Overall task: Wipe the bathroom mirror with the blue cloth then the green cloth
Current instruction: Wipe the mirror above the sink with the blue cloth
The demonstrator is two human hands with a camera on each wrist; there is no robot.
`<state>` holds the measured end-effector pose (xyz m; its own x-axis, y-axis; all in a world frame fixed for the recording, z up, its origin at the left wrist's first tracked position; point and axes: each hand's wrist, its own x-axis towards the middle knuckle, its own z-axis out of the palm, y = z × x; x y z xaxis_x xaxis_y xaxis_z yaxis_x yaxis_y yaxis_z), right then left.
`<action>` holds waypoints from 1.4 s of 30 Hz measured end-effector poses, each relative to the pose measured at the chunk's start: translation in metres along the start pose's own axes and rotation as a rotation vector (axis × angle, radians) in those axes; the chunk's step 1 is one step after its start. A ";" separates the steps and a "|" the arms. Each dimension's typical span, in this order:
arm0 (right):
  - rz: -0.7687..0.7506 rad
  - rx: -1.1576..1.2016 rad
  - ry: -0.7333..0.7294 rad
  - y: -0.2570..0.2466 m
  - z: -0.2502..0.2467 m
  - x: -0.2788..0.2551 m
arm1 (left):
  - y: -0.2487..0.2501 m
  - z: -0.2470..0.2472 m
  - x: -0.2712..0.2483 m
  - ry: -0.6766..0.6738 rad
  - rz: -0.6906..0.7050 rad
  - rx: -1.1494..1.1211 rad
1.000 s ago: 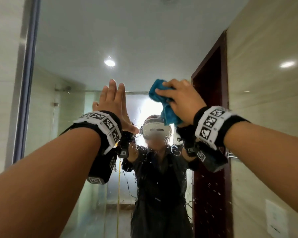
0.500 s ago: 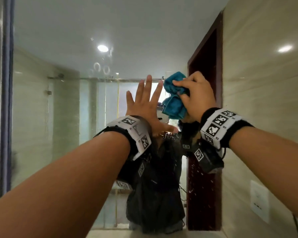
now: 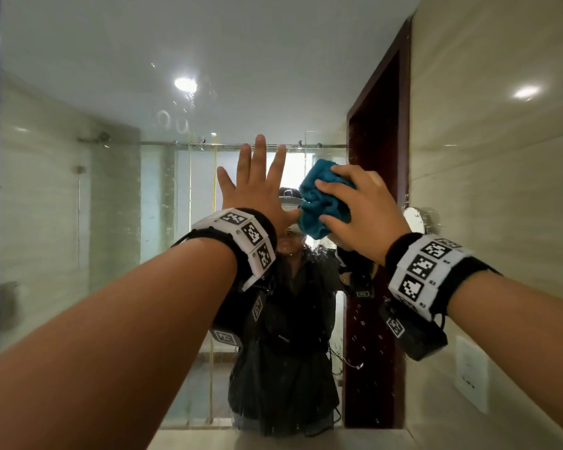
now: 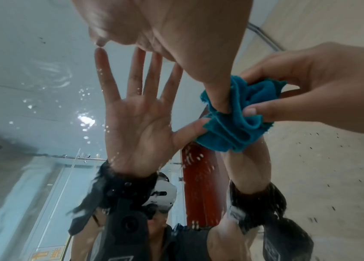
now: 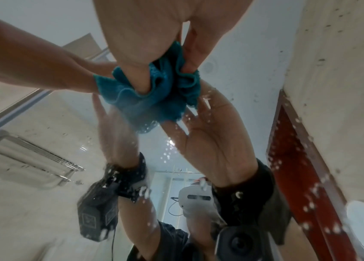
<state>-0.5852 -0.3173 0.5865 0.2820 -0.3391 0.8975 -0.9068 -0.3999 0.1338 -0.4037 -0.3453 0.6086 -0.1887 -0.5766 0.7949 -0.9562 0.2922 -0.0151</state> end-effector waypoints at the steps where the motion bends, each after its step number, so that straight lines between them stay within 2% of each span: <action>1: -0.012 -0.009 -0.002 0.002 0.000 0.000 | -0.001 0.001 -0.002 -0.011 0.007 0.004; 3: -0.021 -0.022 0.020 0.006 -0.003 0.002 | -0.002 0.005 -0.007 -0.038 0.030 0.028; 8: 0.066 -0.030 0.111 -0.006 0.000 0.003 | -0.008 0.012 -0.010 -0.056 0.061 0.097; 12: -0.168 -0.102 -0.036 -0.014 0.012 -0.017 | -0.007 0.013 -0.009 -0.051 0.057 0.105; 13: -0.174 -0.116 -0.046 -0.011 0.009 -0.017 | -0.007 0.014 -0.009 -0.052 0.056 0.104; 15: -0.041 -0.089 0.008 -0.004 -0.002 -0.006 | -0.009 0.015 -0.008 -0.055 0.056 0.099; 17: 0.150 -0.012 0.140 0.009 -0.013 0.010 | -0.010 0.015 -0.008 -0.058 0.063 0.087; 19: 0.218 0.013 0.189 0.015 -0.017 0.016 | -0.010 0.015 -0.008 -0.058 0.066 0.086; 21: 0.152 -0.036 0.134 0.009 -0.011 0.009 | -0.010 0.016 -0.008 -0.058 0.063 0.085; 25: -0.175 -0.140 -0.098 -0.008 0.012 -0.030 | -0.008 0.014 -0.009 -0.059 0.044 0.115; 27: -0.198 -0.164 -0.163 -0.007 0.010 -0.030 | -0.007 0.013 -0.010 -0.065 0.039 0.124; 29: -0.079 -0.137 -0.121 -0.003 0.001 -0.018 | -0.006 0.011 -0.010 -0.075 0.030 0.129; 32: 0.188 -0.016 0.106 0.006 -0.018 -0.003 | -0.006 0.010 -0.010 -0.113 0.031 0.141; 34: 0.244 0.006 0.154 0.007 -0.019 -0.004 | -0.006 0.011 -0.010 -0.128 0.034 0.169; 36: 0.226 0.018 0.093 0.004 -0.014 -0.014 | -0.007 0.012 -0.010 -0.118 0.033 0.181; 39: 0.083 -0.019 -0.007 0.004 -0.001 -0.039 | -0.006 0.011 -0.012 -0.116 0.033 0.176; 42: 0.021 -0.071 -0.031 0.008 0.006 -0.052 | -0.001 0.006 -0.016 -0.114 0.022 0.188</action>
<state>-0.6057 -0.3078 0.5383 0.2708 -0.3735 0.8872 -0.9322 -0.3315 0.1450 -0.4013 -0.3412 0.5922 -0.2236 -0.6572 0.7198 -0.9745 0.1640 -0.1530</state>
